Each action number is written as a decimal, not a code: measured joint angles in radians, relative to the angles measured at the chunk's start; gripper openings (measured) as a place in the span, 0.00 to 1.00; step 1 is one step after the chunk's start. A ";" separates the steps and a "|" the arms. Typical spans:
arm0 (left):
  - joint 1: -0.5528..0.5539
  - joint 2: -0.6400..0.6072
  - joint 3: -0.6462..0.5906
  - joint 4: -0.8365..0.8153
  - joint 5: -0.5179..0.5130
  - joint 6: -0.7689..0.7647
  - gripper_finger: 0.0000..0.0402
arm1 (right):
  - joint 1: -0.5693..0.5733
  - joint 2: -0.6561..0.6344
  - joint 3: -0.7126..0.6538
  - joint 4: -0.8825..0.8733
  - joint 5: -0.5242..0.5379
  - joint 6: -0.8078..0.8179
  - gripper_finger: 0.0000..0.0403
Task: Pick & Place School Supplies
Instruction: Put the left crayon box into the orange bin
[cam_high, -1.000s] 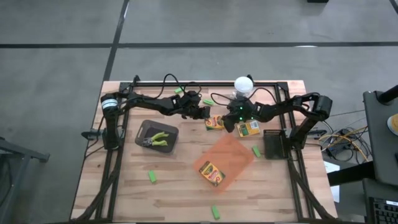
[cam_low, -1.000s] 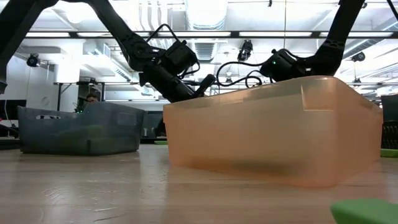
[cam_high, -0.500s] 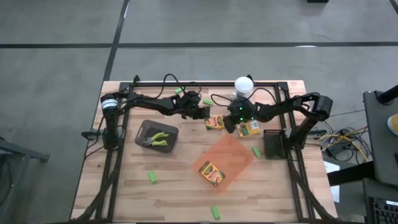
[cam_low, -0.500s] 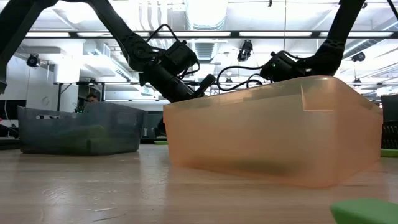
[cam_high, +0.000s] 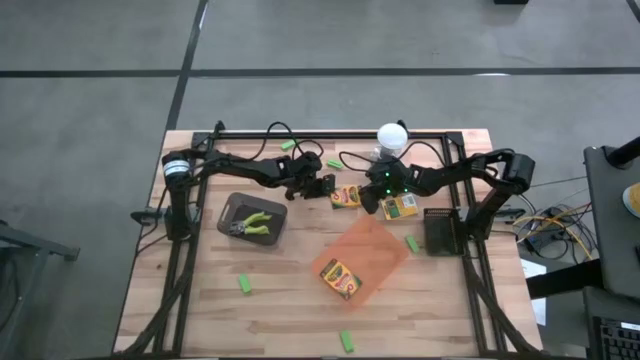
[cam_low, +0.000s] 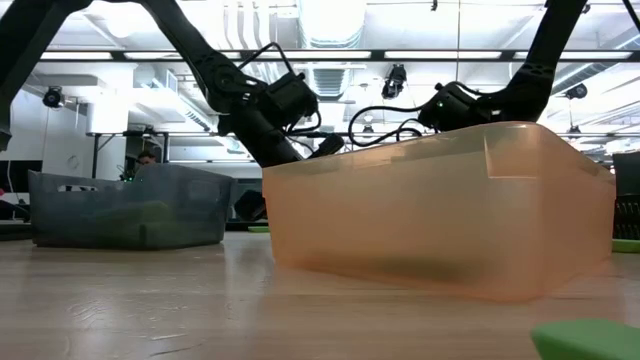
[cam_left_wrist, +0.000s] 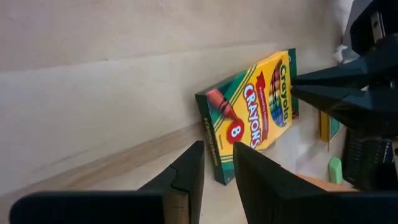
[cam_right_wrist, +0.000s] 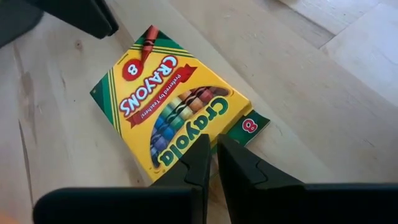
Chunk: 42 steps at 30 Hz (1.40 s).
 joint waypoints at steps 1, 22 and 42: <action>0.000 0.000 0.000 0.000 -0.001 -0.002 0.22 | 0.000 0.000 0.000 -0.003 0.008 -0.002 0.07; -0.012 0.014 0.023 0.064 -0.022 -0.039 0.22 | 0.000 -0.001 0.000 0.025 0.017 -0.022 0.07; -0.014 0.015 0.024 0.050 -0.059 -0.042 0.22 | 0.002 -0.003 0.000 0.022 0.007 -0.016 0.07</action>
